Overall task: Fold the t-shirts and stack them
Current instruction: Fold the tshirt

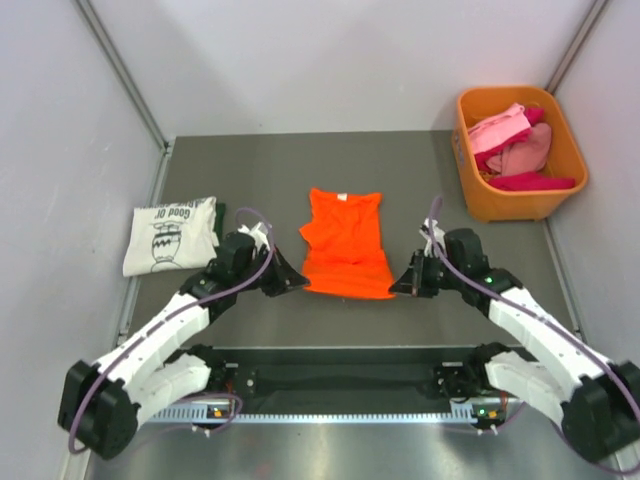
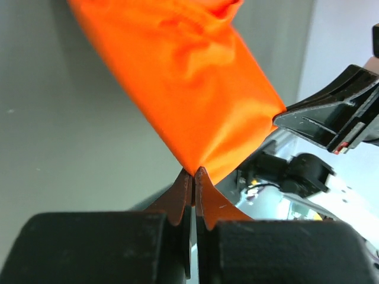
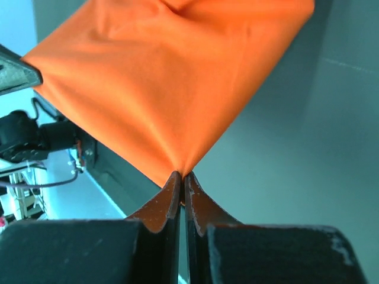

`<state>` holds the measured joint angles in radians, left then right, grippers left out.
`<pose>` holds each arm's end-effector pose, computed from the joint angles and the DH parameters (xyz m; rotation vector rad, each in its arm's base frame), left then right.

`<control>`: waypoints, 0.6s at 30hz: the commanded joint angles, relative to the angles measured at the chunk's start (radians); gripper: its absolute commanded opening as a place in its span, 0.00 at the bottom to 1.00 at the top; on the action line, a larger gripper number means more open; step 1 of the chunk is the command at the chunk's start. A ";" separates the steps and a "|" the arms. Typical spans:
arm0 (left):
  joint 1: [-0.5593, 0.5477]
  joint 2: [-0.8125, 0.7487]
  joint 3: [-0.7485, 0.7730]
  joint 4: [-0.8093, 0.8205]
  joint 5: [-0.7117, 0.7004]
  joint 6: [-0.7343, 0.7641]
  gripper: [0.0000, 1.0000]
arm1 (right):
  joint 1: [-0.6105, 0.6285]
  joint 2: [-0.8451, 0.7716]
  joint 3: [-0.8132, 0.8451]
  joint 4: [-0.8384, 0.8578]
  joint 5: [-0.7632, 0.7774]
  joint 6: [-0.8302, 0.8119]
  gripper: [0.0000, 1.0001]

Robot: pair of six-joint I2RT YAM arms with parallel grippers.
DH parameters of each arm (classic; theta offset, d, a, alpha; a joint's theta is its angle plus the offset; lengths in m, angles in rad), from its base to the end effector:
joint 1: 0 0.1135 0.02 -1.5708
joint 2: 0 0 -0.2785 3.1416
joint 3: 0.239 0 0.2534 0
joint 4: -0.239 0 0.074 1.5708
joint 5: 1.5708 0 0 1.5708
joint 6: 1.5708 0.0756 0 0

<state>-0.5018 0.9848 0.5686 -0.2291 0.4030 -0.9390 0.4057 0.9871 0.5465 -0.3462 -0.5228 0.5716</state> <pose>0.1875 -0.1367 0.2145 -0.2860 2.4328 -1.1761 0.1811 0.1189 0.1964 -0.0677 2.4915 1.0659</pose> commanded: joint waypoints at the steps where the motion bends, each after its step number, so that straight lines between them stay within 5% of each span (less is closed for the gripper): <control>1: -0.001 -0.098 0.043 -0.085 -0.016 -0.011 0.00 | 0.015 -0.122 0.064 -0.138 0.055 0.011 0.00; 11: -0.052 -0.277 -0.032 -0.148 -0.038 -0.093 0.00 | 0.018 -0.303 0.018 -0.224 0.069 0.034 0.00; 18: -0.049 -0.169 0.100 -0.145 -0.091 -0.080 0.00 | 0.015 -0.170 0.172 -0.229 0.147 -0.001 0.00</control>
<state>-0.5602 0.7616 0.5869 -0.3771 0.3908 -1.0264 0.4232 0.7494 0.6048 -0.5522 -0.4713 0.6041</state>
